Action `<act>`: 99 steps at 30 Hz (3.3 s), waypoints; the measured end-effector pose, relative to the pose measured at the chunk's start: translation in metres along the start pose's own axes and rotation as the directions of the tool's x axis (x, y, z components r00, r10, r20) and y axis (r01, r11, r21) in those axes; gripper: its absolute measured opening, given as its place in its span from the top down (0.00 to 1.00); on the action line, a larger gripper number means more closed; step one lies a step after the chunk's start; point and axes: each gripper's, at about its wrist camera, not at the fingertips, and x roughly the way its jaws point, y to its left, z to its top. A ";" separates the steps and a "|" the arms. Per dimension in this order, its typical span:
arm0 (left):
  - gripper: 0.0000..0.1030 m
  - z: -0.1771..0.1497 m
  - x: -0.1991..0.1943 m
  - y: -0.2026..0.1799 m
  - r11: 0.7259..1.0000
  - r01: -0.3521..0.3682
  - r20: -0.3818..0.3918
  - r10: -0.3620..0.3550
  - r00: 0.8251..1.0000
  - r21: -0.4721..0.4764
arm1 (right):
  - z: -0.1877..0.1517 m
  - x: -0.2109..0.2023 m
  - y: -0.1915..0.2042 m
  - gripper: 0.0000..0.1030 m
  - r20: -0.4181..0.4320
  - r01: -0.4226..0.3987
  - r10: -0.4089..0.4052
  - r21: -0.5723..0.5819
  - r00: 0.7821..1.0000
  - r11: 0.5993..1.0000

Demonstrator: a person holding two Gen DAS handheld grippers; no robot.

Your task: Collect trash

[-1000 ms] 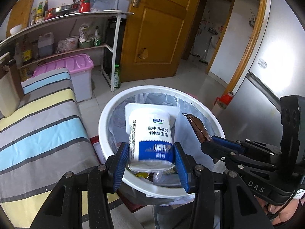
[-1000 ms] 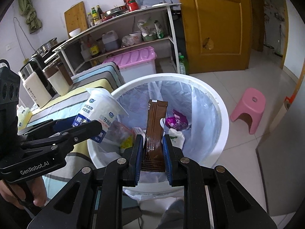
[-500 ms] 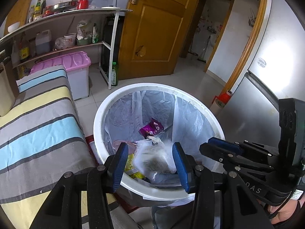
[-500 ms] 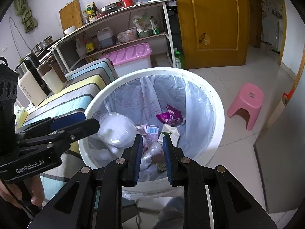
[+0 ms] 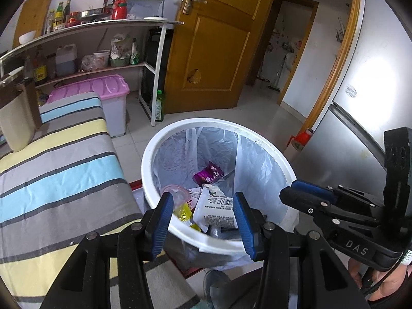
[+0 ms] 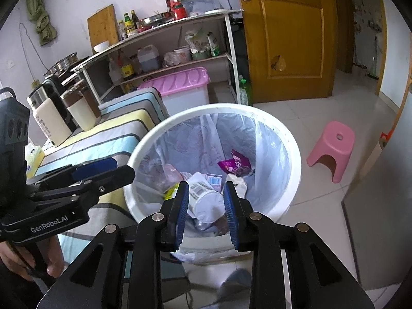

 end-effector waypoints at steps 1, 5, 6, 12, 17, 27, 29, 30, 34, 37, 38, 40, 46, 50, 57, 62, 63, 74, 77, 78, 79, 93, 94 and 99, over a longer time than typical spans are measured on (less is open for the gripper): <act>0.53 -0.001 -0.005 0.000 1.000 -0.002 0.006 0.002 1.000 -0.001 | 0.000 -0.003 0.003 0.71 0.006 -0.002 0.003 -0.005 1.000 1.000; 0.53 -0.008 -0.024 -0.002 1.000 -0.015 0.033 0.015 0.999 0.001 | -0.004 -0.015 0.016 0.68 0.028 -0.011 0.012 -0.030 1.000 0.999; 0.53 -0.010 -0.030 -0.002 1.000 -0.019 0.041 0.019 0.999 0.002 | -0.004 -0.019 0.020 0.68 0.034 -0.014 0.015 -0.037 0.999 0.999; 0.53 -0.022 -0.059 -0.002 0.999 -0.040 0.075 0.039 0.996 0.005 | -0.011 -0.036 0.038 0.67 0.068 -0.028 0.033 -0.068 0.997 0.997; 0.53 -0.033 -0.082 0.000 0.998 -0.062 0.103 0.062 0.993 -0.003 | -0.020 -0.051 0.053 0.67 0.094 -0.045 0.053 -0.090 0.994 0.995; 0.53 -0.057 -0.123 0.005 0.994 -0.103 0.149 0.105 0.983 -0.024 | -0.039 -0.074 0.078 0.66 0.110 -0.066 0.079 -0.120 0.991 0.991; 0.53 -0.062 -0.130 0.006 0.993 -0.114 0.155 0.116 0.981 -0.027 | -0.043 -0.081 0.081 0.66 0.117 -0.068 0.083 -0.122 0.990 0.990; 0.53 -0.065 -0.133 0.006 0.993 -0.117 0.159 0.120 0.980 -0.029 | -0.045 -0.085 0.083 0.66 0.120 -0.068 0.083 -0.124 0.989 0.990; 0.53 -0.074 -0.145 0.007 0.990 -0.136 0.175 0.140 0.975 -0.037 | -0.051 -0.093 0.088 0.66 0.126 -0.069 0.086 -0.132 0.988 0.989; 0.53 -0.079 -0.151 0.007 0.989 -0.139 0.178 0.144 0.973 -0.042 | -0.055 -0.098 0.091 0.66 0.129 -0.070 0.088 -0.137 0.988 0.988; 0.53 -0.080 -0.152 0.007 0.989 -0.141 0.178 0.146 0.973 -0.043 | -0.057 -0.099 0.092 0.66 0.128 -0.069 0.087 -0.139 0.988 0.988; 0.53 -0.084 -0.155 0.006 0.988 -0.146 0.179 0.151 0.972 -0.041 | -0.059 -0.100 0.093 0.66 0.127 -0.068 0.086 -0.138 0.988 0.988; 0.53 -0.087 -0.159 0.005 0.987 -0.157 0.186 0.162 0.969 -0.038 | -0.062 -0.103 0.093 0.66 0.130 -0.063 0.080 -0.130 0.988 0.990; 0.53 -0.088 -0.160 0.004 0.986 -0.162 0.187 0.165 0.968 -0.034 | -0.063 -0.105 0.092 0.66 0.137 -0.058 0.075 -0.129 0.988 0.990; 0.53 -0.088 -0.163 0.002 0.986 -0.167 0.190 0.169 0.967 -0.029 | -0.063 -0.106 0.092 0.66 0.139 -0.058 0.076 -0.129 0.987 0.990; 0.53 -0.088 -0.164 0.002 0.985 -0.171 0.191 0.173 0.966 -0.027 | -0.063 -0.105 0.092 0.66 0.137 -0.058 0.075 -0.129 0.988 0.990; 0.53 -0.088 -0.164 0.002 0.985 -0.171 0.191 0.173 0.966 -0.027 | -0.063 -0.105 0.092 0.66 0.138 -0.058 0.076 -0.129 0.988 0.990; 0.53 -0.088 -0.164 0.002 0.984 -0.177 0.189 0.179 0.965 -0.027 | -0.063 -0.105 0.092 0.66 0.137 -0.058 0.075 -0.129 0.988 0.990; 0.53 -0.087 -0.163 0.004 0.983 -0.183 0.185 0.185 0.965 -0.027 | -0.063 -0.105 0.092 0.66 0.135 -0.057 0.075 -0.129 0.988 0.990; 0.53 -0.087 -0.163 0.004 0.982 -0.184 0.184 0.186 0.965 -0.027 | -0.064 -0.106 0.092 0.66 0.135 -0.058 0.075 -0.129 0.988 0.990; 0.53 -0.087 -0.163 0.004 0.982 -0.186 0.183 0.187 0.965 -0.026 | -0.064 -0.107 0.092 0.66 0.135 -0.058 0.075 -0.129 0.988 0.990; 0.53 -0.088 -0.161 0.006 0.978 -0.205 0.180 0.207 0.962 -0.026 | -0.063 -0.106 0.092 0.66 0.135 -0.058 0.075 -0.130 0.988 0.990; 0.53 -0.088 -0.161 0.006 0.978 -0.207 0.180 0.208 0.961 -0.026 | -0.064 -0.106 0.091 0.66 0.135 -0.058 0.076 -0.130 0.988 0.990; 0.53 -0.089 -0.161 0.007 0.978 -0.208 0.180 0.209 0.961 -0.025 | -0.063 -0.106 0.091 0.66 0.134 -0.058 0.075 -0.130 0.988 0.990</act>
